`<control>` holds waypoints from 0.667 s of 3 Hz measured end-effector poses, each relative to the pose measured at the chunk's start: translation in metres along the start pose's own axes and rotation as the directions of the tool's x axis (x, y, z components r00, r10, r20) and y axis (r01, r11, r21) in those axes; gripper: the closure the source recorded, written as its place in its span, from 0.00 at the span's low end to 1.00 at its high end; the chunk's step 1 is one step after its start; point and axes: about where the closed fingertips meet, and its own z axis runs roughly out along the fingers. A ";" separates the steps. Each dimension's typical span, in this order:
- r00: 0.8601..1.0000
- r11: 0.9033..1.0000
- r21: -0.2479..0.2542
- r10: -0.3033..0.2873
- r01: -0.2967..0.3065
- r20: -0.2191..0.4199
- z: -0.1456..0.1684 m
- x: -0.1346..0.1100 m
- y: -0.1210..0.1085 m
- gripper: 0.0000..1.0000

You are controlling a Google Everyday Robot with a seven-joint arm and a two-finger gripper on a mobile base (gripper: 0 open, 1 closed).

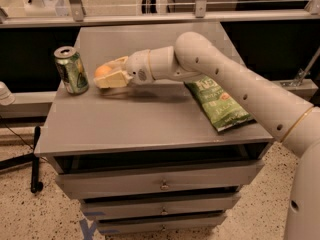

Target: Move orange near green can

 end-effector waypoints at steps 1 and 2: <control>1.000 1.000 -0.007 0.010 -0.010 0.020 0.007 -0.001 0.005 0.13; 0.999 1.000 -0.020 0.022 -0.021 0.039 0.015 -0.001 0.010 0.00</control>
Offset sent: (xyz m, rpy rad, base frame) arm -0.0085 0.0165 -0.0027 0.0577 0.0260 0.0056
